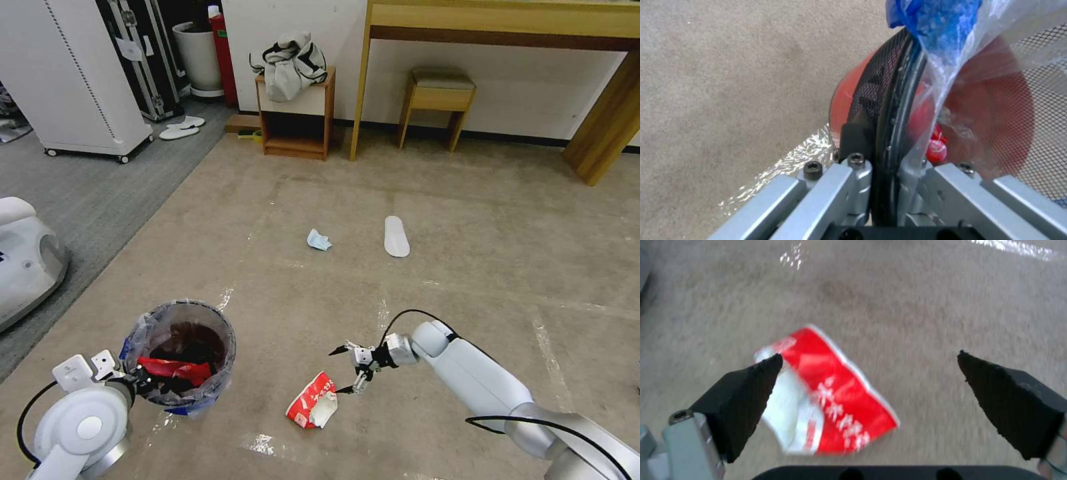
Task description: Pick up the trash bin and place the garbage on the floor into it.
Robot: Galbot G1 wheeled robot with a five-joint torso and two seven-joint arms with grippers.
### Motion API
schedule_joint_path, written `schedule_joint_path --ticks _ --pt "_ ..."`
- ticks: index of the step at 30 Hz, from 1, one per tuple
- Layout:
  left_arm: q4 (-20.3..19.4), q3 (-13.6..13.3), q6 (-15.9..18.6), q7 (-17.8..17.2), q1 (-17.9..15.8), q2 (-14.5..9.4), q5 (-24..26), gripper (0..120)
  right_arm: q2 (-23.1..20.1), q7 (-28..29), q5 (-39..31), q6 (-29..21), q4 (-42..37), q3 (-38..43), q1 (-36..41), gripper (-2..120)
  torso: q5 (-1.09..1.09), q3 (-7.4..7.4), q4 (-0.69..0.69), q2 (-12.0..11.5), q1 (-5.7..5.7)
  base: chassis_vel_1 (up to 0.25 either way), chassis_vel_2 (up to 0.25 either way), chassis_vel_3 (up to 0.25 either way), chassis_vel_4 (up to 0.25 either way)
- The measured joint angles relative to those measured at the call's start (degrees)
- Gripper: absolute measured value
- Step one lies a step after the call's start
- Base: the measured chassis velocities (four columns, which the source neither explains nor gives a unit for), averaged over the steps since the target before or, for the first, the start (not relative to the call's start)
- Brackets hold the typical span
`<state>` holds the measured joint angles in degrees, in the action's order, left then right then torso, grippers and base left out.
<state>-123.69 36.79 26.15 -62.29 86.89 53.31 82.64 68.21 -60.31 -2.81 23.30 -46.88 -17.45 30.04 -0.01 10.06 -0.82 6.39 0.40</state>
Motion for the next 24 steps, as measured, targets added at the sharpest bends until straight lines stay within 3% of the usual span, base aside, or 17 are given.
schedule_joint_path --ticks 11,24 --pt "-0.3 0.2 -0.1 0.0 0.4 0.0 -0.1 1 5.6 0.1 -0.3 -0.7 6.6 -1.1 -1.6 100 0.01 0.0 0.01 0.0 0.0 0.0 0.0 0.0 0.0" --pt "-0.5 -0.1 -0.2 0.5 0.8 0.8 -1.2 1 7.6 -1.5 0.5 -1.0 11.3 -1.4 0.3 100 0.01 0.0 0.0 0.0 0.0 0.0 0.0 0.0 0.0"
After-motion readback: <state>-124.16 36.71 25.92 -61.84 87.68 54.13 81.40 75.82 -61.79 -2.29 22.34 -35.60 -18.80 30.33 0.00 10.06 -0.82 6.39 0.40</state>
